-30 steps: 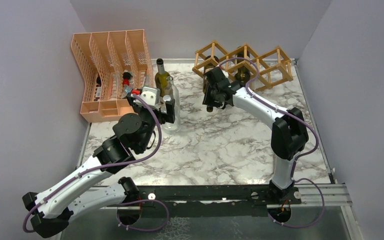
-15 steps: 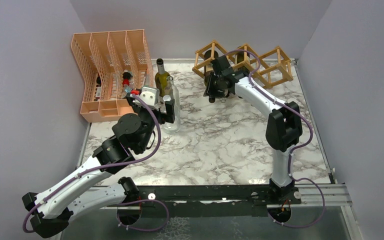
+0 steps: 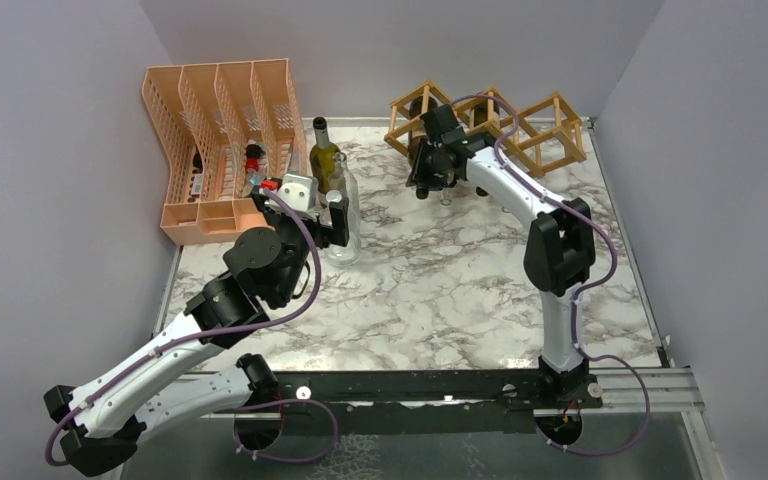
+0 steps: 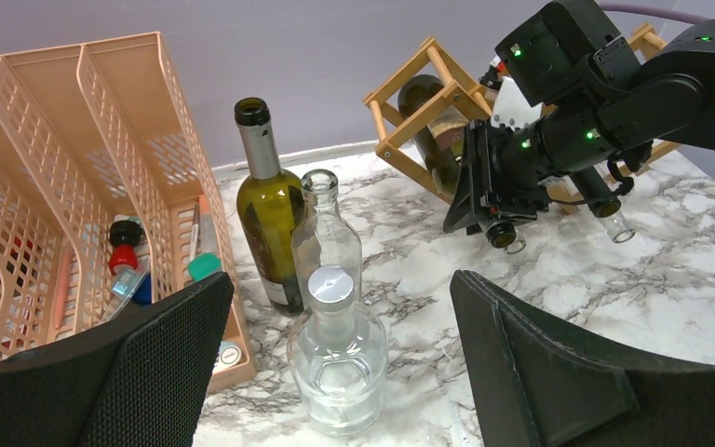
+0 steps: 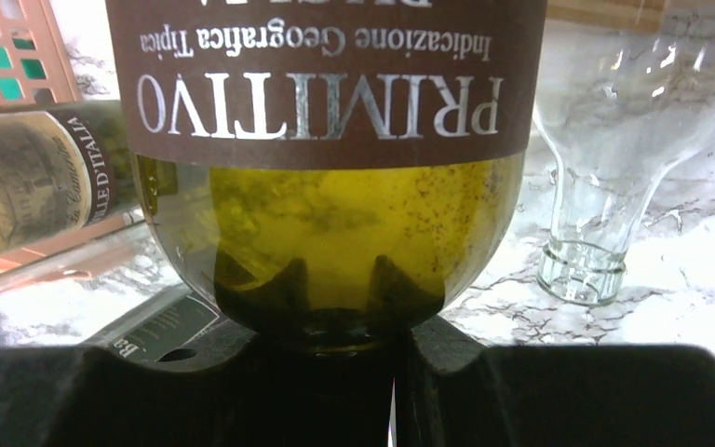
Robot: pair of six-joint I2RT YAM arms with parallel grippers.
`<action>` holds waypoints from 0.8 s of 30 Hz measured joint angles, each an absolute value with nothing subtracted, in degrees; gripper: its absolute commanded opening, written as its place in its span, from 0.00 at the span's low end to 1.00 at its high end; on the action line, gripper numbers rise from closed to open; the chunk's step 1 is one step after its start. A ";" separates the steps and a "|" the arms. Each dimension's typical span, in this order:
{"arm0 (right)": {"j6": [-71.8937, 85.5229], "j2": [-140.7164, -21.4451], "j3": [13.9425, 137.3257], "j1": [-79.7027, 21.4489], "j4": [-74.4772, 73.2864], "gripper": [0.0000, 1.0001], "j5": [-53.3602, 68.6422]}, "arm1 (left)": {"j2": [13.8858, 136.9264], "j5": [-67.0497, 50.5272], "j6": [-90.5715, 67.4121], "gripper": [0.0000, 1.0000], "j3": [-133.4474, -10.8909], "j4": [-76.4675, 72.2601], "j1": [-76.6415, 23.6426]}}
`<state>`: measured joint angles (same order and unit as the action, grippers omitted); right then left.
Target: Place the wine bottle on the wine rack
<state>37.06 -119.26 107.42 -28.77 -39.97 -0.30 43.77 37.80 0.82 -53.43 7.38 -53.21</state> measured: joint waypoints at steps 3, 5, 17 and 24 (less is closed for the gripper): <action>36.99 -119.77 107.77 -28.75 -39.13 0.44 -0.34 | 43.77 37.80 0.82 0.93 -53.43 7.38 -53.21; 36.80 -119.81 108.03 -28.75 -38.04 0.47 -0.56 | 43.77 37.80 0.82 0.94 -53.43 7.38 -53.21; 35.92 -121.95 111.44 -28.64 -35.07 0.43 -4.03 | 43.77 37.98 0.84 0.94 -52.82 7.16 -53.21; 34.92 -121.95 109.54 -28.34 -30.46 0.50 -5.76 | 43.77 38.02 0.84 0.93 -52.77 6.96 -53.21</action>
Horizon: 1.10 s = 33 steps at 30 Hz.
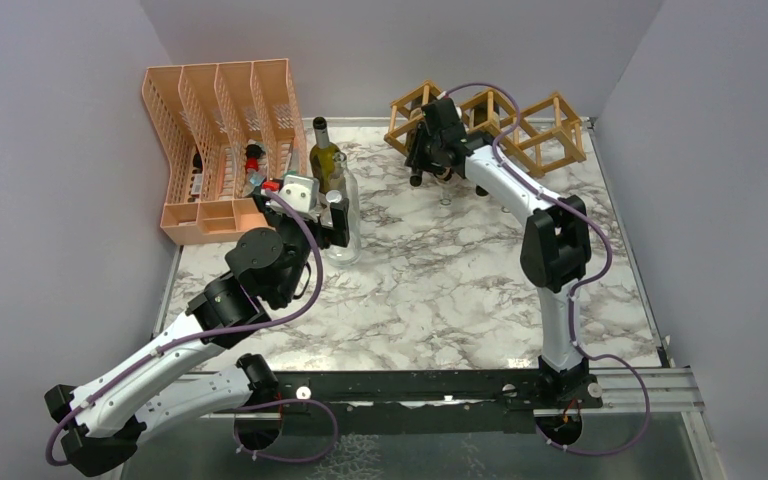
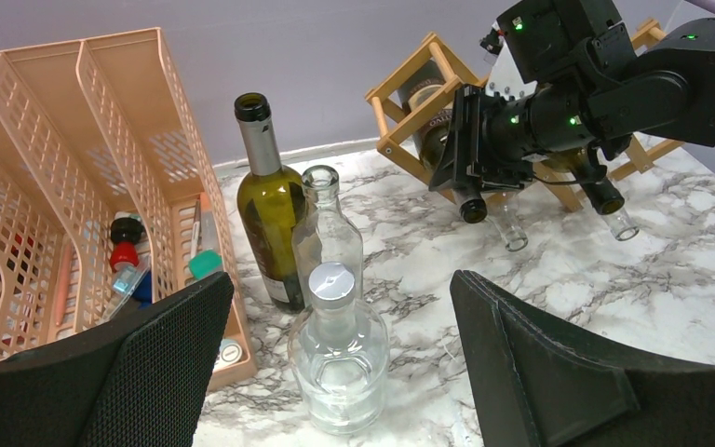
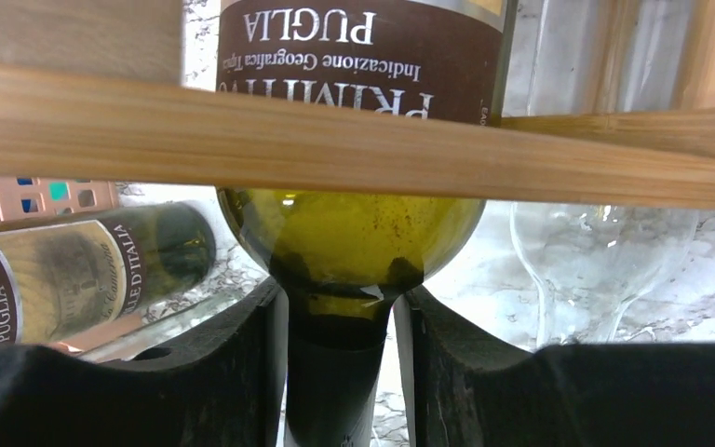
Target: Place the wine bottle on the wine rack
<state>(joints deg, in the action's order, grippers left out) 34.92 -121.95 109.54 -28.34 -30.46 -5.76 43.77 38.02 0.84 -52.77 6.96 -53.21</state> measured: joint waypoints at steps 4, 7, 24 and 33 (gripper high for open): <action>34.09 -121.95 109.54 -28.34 -29.10 0.62 -6.33 | 43.77 38.04 0.86 0.94 -52.77 6.96 -53.21; 33.52 -121.82 109.21 -28.34 -28.49 0.66 -6.70 | 43.79 38.04 0.84 0.94 -52.77 6.96 -53.21; 26.85 -95.68 87.81 -28.32 -19.97 0.64 2.04 | 44.10 36.64 2.79 0.99 -55.16 7.97 -53.21; 20.88 -95.57 88.92 -31.38 -14.98 0.65 11.64 | 44.18 37.17 5.54 0.99 -62.00 7.38 -53.21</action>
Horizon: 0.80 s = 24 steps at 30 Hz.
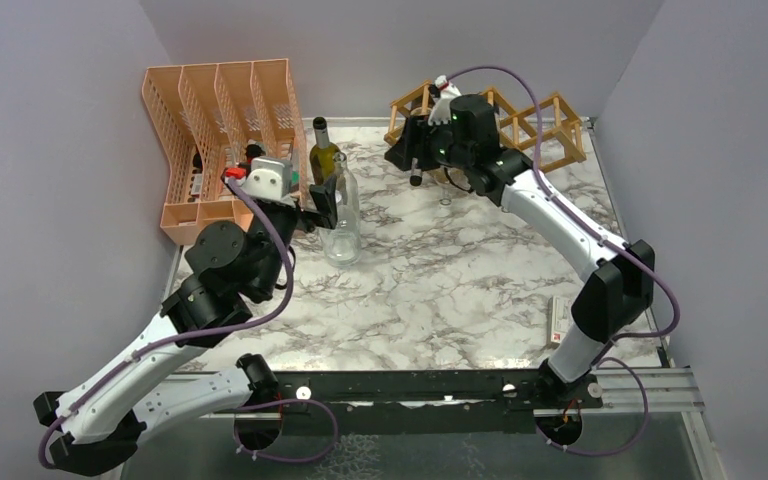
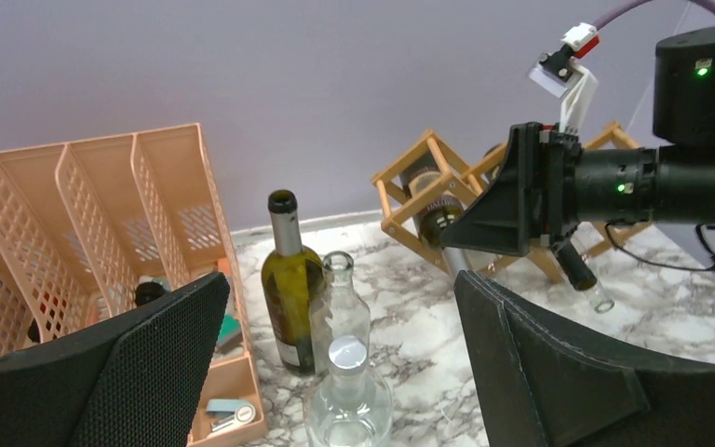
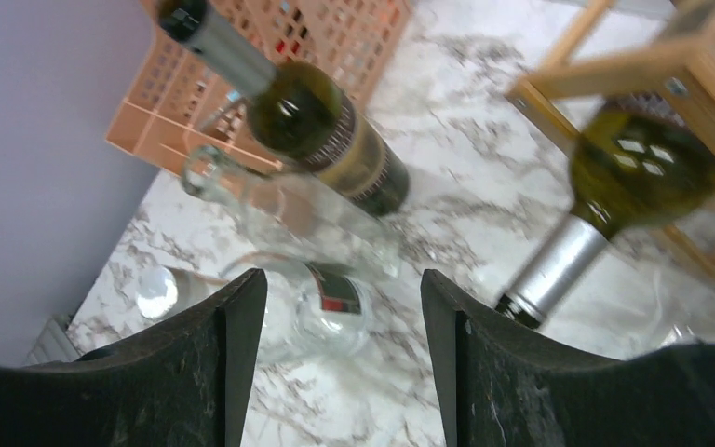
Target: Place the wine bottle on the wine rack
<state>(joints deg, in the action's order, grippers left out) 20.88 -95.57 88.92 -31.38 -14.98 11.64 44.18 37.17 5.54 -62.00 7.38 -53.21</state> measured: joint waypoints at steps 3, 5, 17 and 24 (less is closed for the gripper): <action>19.64 -99.15 94.61 -33.58 -13.85 0.65 11.62 | 43.90 37.89 6.28 0.99 -62.87 6.33 -53.21; 18.46 -102.30 98.98 -35.16 -12.99 0.66 11.14 | 43.35 38.09 6.68 0.99 -62.92 5.69 -53.21; 11.22 -121.51 122.80 -42.02 -12.62 0.72 6.04 | 41.04 38.68 6.94 0.99 -62.87 4.03 -53.21; 7.84 -125.99 126.76 -43.53 -10.55 0.70 3.64 | 41.47 38.68 6.92 0.99 -62.67 3.99 -53.21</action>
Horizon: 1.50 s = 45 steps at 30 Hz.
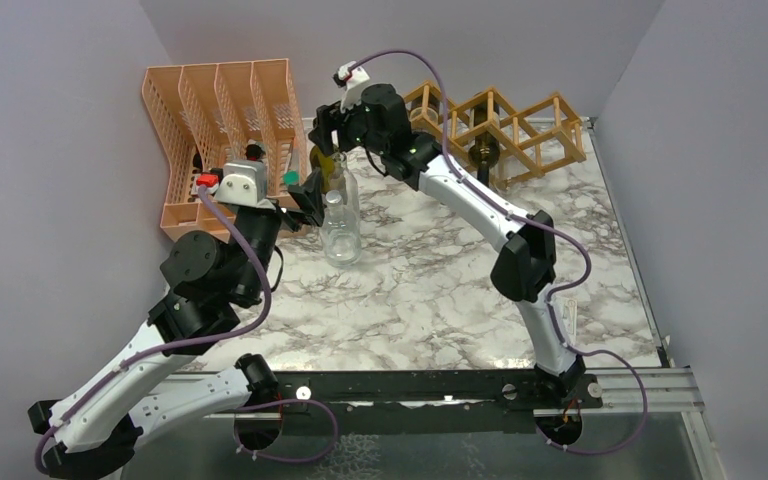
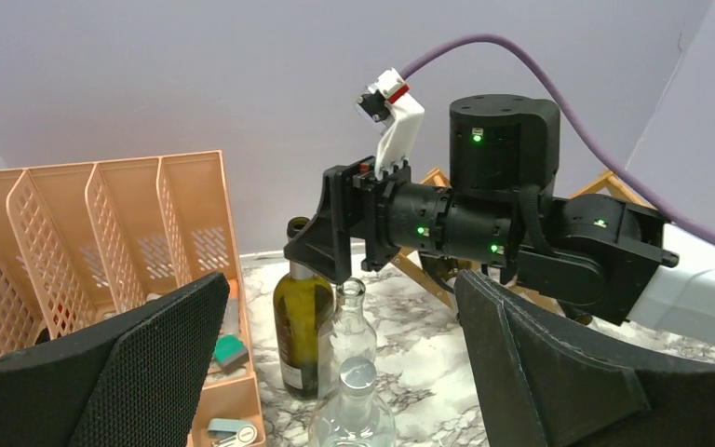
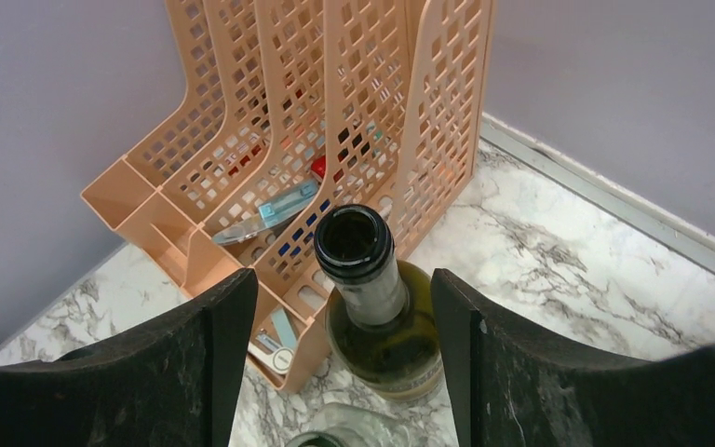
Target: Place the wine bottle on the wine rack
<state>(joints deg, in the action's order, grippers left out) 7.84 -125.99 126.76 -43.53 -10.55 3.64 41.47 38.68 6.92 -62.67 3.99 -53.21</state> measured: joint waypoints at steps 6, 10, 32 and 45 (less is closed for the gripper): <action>5.93 -130.32 131.50 -43.57 -9.26 0.64 3.51 | 41.54 38.68 6.92 0.99 -62.11 4.01 -53.21; 5.06 -132.35 132.94 -43.57 -8.54 0.51 3.27 | 41.54 38.68 6.90 0.99 -62.11 4.01 -53.21; -0.54 -126.32 119.15 -43.79 1.76 0.10 -7.27 | 41.52 38.70 6.11 0.99 -60.93 4.45 -53.21; 0.01 -105.78 99.04 -43.79 0.75 0.09 -10.28 | 42.28 37.76 2.48 0.99 -58.87 5.37 -53.21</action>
